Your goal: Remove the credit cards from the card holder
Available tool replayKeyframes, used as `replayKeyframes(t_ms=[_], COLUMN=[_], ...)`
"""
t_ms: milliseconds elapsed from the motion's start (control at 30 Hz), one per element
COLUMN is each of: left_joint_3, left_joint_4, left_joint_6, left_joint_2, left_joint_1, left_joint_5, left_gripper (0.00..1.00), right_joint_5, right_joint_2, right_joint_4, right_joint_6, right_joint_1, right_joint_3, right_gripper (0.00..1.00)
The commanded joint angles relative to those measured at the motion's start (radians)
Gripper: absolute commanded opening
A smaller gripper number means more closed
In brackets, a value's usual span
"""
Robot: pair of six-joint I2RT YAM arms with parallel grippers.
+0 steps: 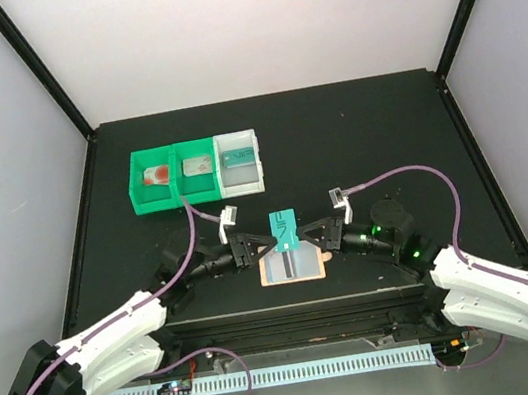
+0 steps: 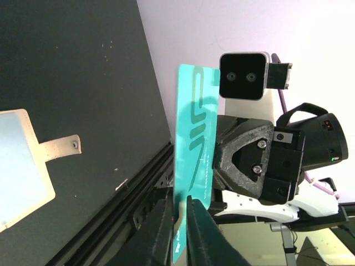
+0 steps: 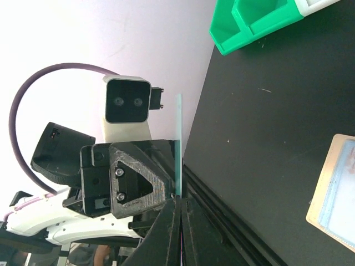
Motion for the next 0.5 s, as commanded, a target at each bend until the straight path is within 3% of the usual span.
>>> replayKeyframes(t_ms=[0,67,200,467], left_joint_3=[0.014,0.019,0.017,0.031], left_joint_4=[0.01,0.001,-0.018,-0.171], left_joint_6=[0.011,0.016,0.026,0.144], left_joint_2=[-0.026,-0.031,-0.063,-0.15], left_joint_1=[-0.007,-0.007,-0.008,0.001], left_joint_5=[0.013,0.027,0.03,0.076], left_gripper=[0.07,0.02,0.02,0.02], right_joint_5=[-0.017,-0.018,-0.025,-0.019], right_joint_2=[-0.018,-0.035,-0.06,-0.112], right_joint_4=[-0.001,-0.054,-0.1,-0.379], right_joint_6=[-0.026,-0.054,-0.1,-0.333], right_joint_1=[-0.004,-0.003,-0.004,-0.007], right_joint_3=[0.005,0.018,0.029,0.167], right_gripper=[0.01,0.01,0.06,0.16])
